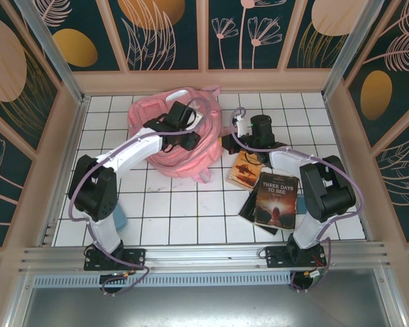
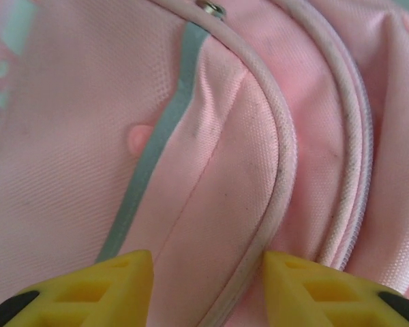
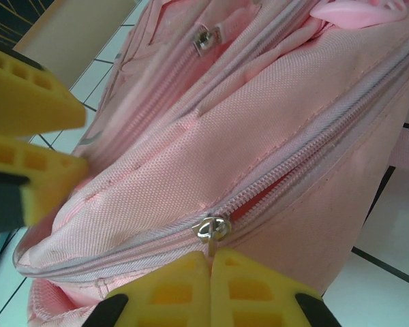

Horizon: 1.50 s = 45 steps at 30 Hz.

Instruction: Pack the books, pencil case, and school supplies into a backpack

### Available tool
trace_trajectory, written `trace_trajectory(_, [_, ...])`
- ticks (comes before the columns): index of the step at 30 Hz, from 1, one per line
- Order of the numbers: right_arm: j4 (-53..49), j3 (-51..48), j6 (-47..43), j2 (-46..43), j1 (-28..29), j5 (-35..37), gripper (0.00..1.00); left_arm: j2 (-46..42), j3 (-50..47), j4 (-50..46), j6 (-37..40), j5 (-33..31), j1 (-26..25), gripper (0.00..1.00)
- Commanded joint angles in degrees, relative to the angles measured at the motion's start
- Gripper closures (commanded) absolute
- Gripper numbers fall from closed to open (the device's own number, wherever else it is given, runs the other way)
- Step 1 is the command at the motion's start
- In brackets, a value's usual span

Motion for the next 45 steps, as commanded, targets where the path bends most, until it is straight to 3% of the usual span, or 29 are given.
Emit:
trace_trajectory(1, [4.28,2.00,-0.37,-0.31,-0.45,-2.38,1.00,1.82,2.41,-2.01,4.19,2.88,0.21,0.51])
trace_trajectory(7, [4.04,2.07,-0.54,-0.41,-0.53,-2.19,1.00,4.83,4.55,-1.23,4.09,-3.66,0.71,0.67])
trace_trajectory(14, [2.74,2.13,-1.65,-1.05,-0.53,-0.77,1.00,6.61,6.63,-0.97,7.09,0.36,1.18,0.78])
trace_trajectory(20, [-0.46,1.79,-2.80,-1.32,-0.75,1.23,1.00,6.55,6.89,1.27,7.05,-4.31,1.18,0.95])
trace_trajectory(25, [-9.05,6.80,-6.76,3.16,-0.96,-1.77,0.65,1.87,2.46,4.45,8.18,-3.69,1.16,0.99])
trace_trajectory(29, [-13.88,11.10,-12.11,6.84,-1.76,-5.81,0.47,-0.44,0.83,4.67,8.53,-3.74,1.20,0.99])
trace_trajectory(39, [-27.37,21.12,-25.74,13.10,-2.77,-18.08,0.43,-6.18,-3.46,8.15,9.11,-7.65,1.20,1.00])
trace_trajectory(45, [-30.35,21.05,-28.56,13.06,-2.98,-17.57,0.37,-9.13,-4.34,10.92,9.18,-12.50,1.14,1.00])
